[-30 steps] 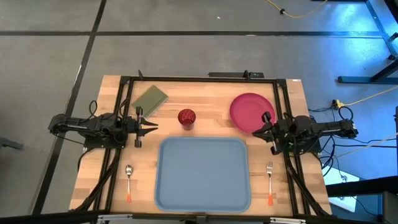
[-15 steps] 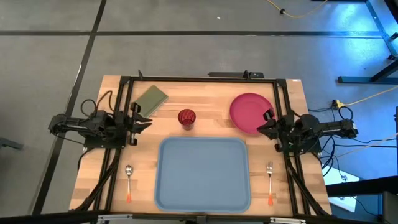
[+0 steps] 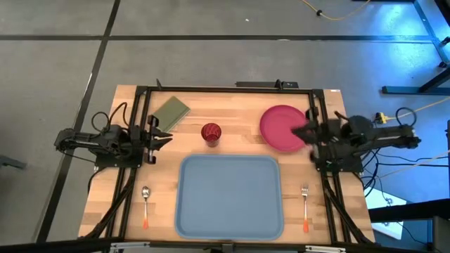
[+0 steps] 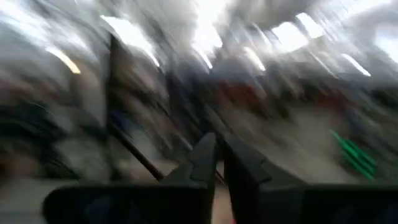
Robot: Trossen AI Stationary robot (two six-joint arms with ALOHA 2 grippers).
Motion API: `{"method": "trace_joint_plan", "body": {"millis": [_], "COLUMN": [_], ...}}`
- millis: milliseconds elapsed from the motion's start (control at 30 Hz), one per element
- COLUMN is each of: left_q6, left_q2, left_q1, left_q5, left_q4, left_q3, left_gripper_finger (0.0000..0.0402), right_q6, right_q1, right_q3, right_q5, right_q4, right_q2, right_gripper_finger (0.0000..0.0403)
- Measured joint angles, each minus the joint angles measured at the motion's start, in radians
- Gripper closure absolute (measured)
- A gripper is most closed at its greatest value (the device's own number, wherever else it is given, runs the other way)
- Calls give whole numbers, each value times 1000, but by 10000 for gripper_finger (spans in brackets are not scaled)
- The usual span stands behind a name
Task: Pick and place plate/cup/fork/spoon on tray
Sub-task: Put the red plate on the blue serving tray
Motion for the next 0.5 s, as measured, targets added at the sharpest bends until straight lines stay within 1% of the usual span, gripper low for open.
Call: {"method": "trace_joint_plan", "body": {"millis": [33,67,100,133,167,200,233,300,333,467,500], "left_q6": [-12,-24,-38,-49,-58,-66,-68,-68,-69,-77,-76], "left_q2": [0,0,0,0,0,0,0,0,0,0,0], "left_q1": [0,0,0,0,0,0,0,0,0,0,0], "left_q5": [0,0,0,0,0,0,0,-8,-17,-52,-55], "left_q4": [0,0,0,1,1,3,7,20,25,31,31], "left_q3": [0,0,0,0,0,0,0,0,0,0,0], "left_gripper_finger": [347,347,347,347,347,347,347,347,347,347,347], "right_q6": [41,119,220,315,399,467,515,549,545,535,522], "right_q1": [-3,-7,-13,-22,-33,-46,-63,-112,-143,-318,-362], "right_q3": [70,133,190,240,284,323,357,410,431,498,502], "right_q5": [165,342,497,606,669,692,691,626,565,254,195], "right_q4": [-137,-273,-414,-545,-657,-745,-802,-865,-879,-946,-967], "right_q2": [49,103,154,205,254,301,344,426,466,619,656], "right_gripper_finger": [368,368,368,368,368,368,368,368,368,368,368]}}
